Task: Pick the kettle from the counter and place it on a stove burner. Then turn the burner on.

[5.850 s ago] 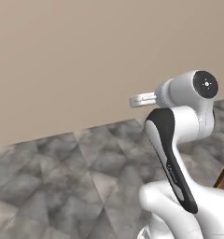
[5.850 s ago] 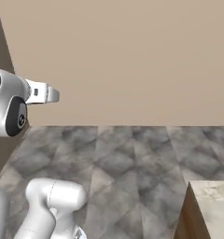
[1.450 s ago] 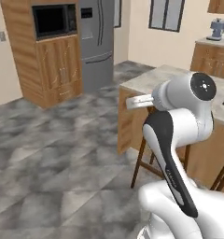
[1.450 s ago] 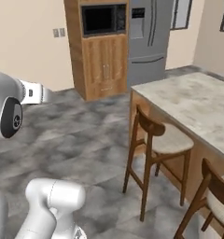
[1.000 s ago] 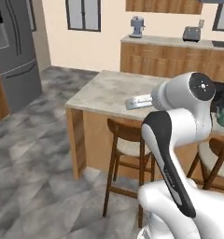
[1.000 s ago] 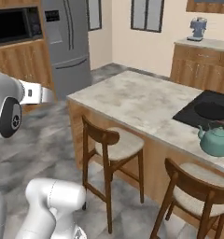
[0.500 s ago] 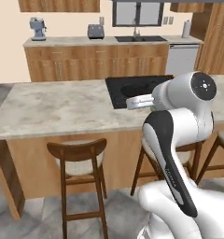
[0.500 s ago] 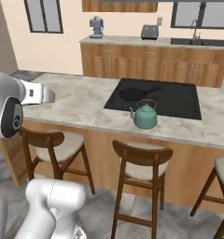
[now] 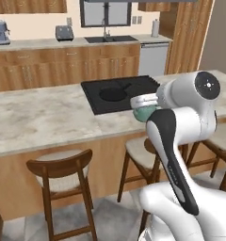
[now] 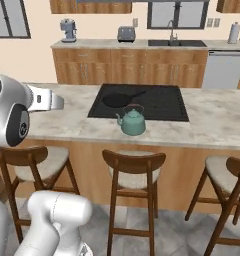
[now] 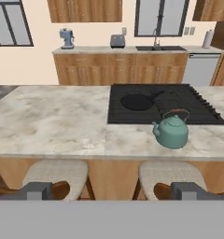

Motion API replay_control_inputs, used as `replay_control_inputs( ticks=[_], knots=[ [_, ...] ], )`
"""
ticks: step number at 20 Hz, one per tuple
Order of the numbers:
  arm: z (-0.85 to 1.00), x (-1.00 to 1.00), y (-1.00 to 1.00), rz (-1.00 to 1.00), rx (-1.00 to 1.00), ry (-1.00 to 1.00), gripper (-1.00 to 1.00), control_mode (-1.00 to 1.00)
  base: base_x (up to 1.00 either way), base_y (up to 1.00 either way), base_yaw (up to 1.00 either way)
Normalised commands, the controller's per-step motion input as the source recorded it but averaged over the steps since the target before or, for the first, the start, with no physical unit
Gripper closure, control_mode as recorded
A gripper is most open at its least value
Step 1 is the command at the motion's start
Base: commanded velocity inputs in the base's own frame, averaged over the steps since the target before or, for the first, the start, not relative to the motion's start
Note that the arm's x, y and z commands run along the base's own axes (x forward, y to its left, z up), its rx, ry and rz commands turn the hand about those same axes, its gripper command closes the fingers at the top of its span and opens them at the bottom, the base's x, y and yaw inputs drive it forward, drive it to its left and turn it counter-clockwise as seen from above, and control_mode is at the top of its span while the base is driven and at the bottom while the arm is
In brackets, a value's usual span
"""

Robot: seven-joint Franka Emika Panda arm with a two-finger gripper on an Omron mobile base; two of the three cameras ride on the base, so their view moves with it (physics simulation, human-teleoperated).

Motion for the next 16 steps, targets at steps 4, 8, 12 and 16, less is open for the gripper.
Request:
replay_control_inputs(
  ticks=[4, 8, 12, 16],
  knots=[
    [0.0, 0.0, 0.0, 0.0, 0.0, 0.0, -1.0, 1.0, 0.81, 0.05, -0.06],
    [0.0, 0.0, 0.0, 0.0, 0.0, 0.0, -1.0, 1.0, 0.69, 0.43, -0.04],
    [0.0, 0.0, 0.0, 0.0, 0.0, 0.0, -1.0, 1.0, 0.5, 0.63, -0.06],
    [0.0, 0.0, 0.0, 0.0, 0.0, 0.0, -1.0, 1.0, 0.53, 0.74, -0.08]
  ],
)
